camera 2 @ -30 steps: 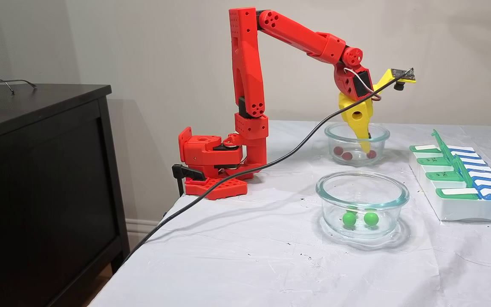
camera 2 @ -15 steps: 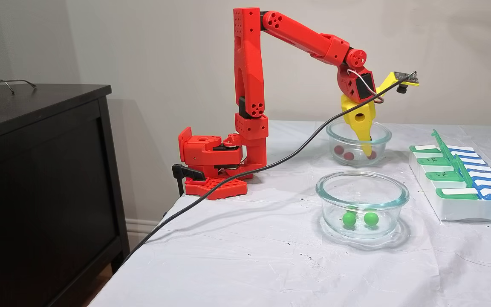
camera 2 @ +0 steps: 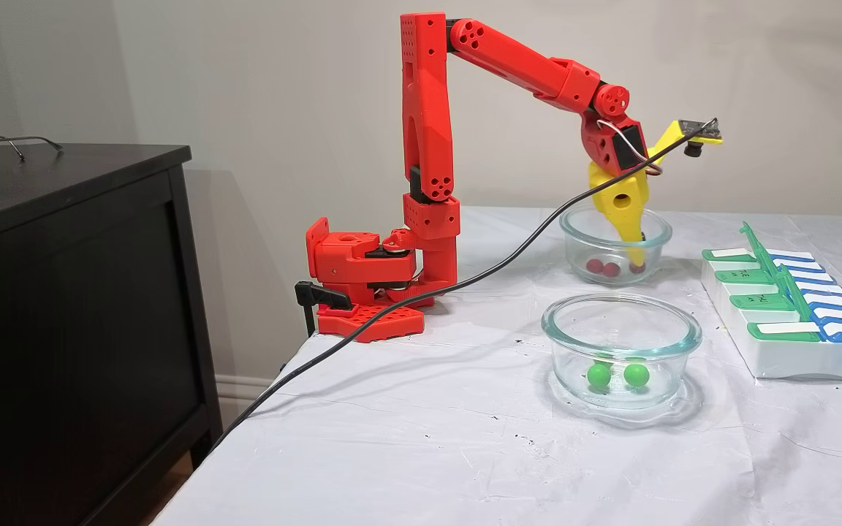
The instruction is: Sort medicines into box.
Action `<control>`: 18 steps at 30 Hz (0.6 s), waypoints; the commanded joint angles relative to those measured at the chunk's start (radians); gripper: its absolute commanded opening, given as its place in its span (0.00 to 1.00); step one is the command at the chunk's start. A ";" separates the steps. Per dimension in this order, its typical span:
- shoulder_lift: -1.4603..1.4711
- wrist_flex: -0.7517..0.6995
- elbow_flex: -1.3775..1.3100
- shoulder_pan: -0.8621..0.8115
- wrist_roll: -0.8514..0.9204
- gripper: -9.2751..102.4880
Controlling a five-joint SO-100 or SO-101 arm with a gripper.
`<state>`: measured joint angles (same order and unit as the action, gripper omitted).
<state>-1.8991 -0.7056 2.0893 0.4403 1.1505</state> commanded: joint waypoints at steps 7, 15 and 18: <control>0.049 0.052 -0.017 -0.031 0.046 0.27; 0.058 0.095 -0.005 -0.034 0.048 0.27; 0.058 0.118 0.000 -0.037 0.049 0.27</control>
<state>-1.8346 -0.6289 2.0985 0.4372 1.1858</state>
